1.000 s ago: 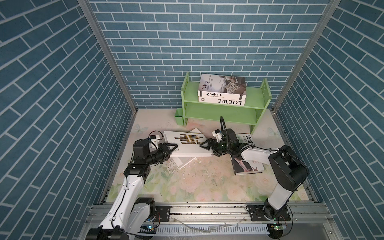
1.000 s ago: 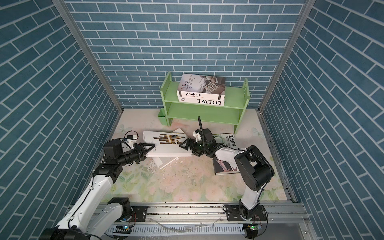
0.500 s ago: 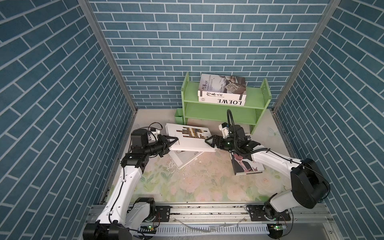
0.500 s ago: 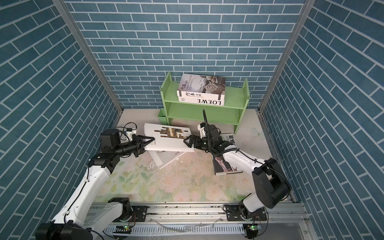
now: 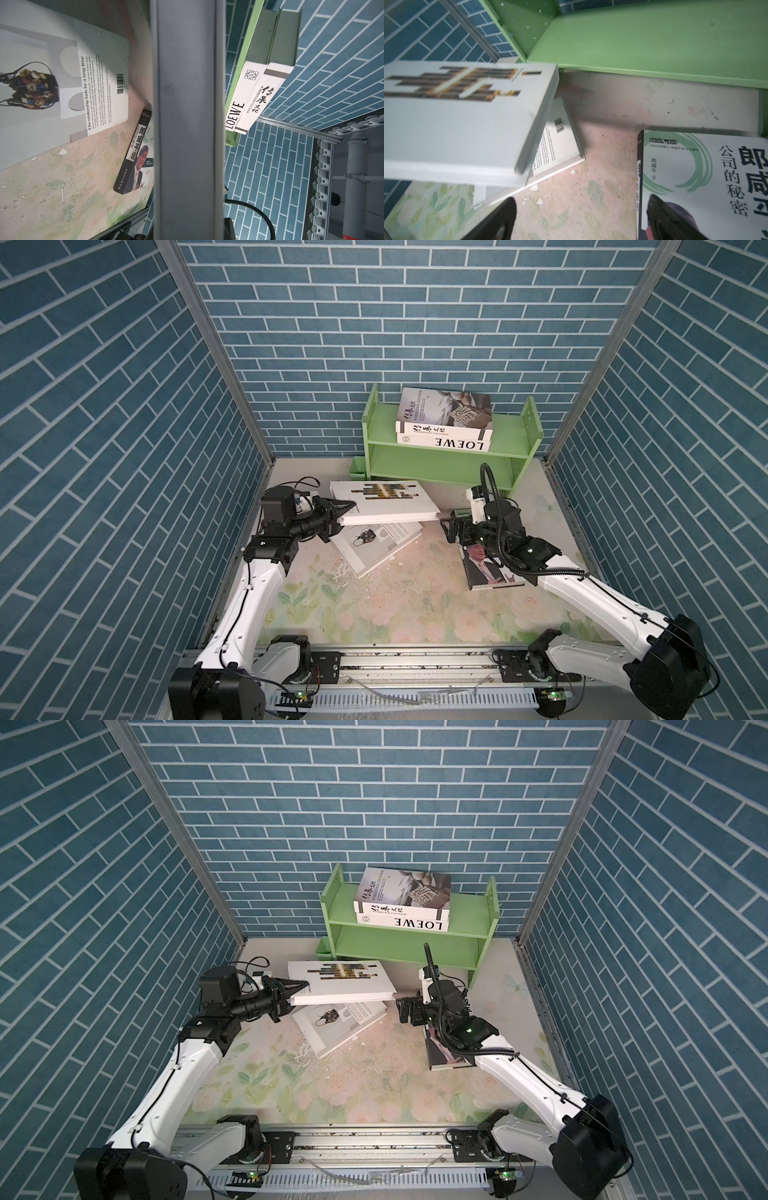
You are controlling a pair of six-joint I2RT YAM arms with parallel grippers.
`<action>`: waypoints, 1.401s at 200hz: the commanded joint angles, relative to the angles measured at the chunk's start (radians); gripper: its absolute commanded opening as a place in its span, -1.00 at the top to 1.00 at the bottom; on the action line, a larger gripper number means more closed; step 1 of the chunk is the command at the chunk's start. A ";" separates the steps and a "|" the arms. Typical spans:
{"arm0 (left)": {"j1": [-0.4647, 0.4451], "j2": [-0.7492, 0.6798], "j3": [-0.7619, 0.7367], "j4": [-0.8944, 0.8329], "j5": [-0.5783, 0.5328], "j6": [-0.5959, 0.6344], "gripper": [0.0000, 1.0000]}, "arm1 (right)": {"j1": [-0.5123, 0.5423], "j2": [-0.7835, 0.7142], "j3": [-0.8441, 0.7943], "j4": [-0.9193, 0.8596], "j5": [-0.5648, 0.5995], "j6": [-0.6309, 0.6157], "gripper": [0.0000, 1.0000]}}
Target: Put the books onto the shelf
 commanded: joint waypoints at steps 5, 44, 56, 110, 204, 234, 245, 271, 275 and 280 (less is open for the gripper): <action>-0.001 0.015 -0.001 0.050 0.004 -0.052 0.55 | 0.075 -0.058 0.023 -0.056 0.045 -0.195 -0.94; -0.016 0.053 -0.027 0.038 -0.012 -0.095 0.55 | 0.171 -0.044 0.099 -0.112 0.119 -0.320 -0.92; -0.028 0.064 -0.035 0.024 -0.022 -0.102 0.55 | 0.173 -0.047 0.093 -0.093 0.124 -0.324 -0.92; -0.072 0.062 -0.053 -0.059 -0.087 -0.137 0.55 | 0.206 -0.029 0.093 -0.069 0.107 -0.482 -0.93; -0.073 -0.013 -0.023 -0.292 -0.112 -0.146 0.49 | 0.396 0.234 0.315 -0.052 0.123 -0.708 -0.91; -0.073 -0.001 0.020 -0.336 -0.103 -0.123 0.48 | 0.425 0.257 0.341 -0.056 0.064 -0.728 -0.91; -0.073 0.000 0.023 -0.355 -0.096 -0.118 0.48 | 0.428 0.268 0.342 -0.047 0.068 -0.747 -0.90; -0.072 -0.004 0.045 -0.432 -0.089 -0.090 0.48 | 0.430 0.330 0.388 -0.064 0.137 -0.780 -0.75; -0.073 -0.004 0.047 -0.438 -0.089 -0.089 0.48 | 0.431 0.341 0.398 -0.073 0.140 -0.782 -0.72; -0.073 -0.006 0.051 -0.443 -0.087 -0.088 0.48 | 0.431 0.353 0.413 -0.082 0.140 -0.783 -0.70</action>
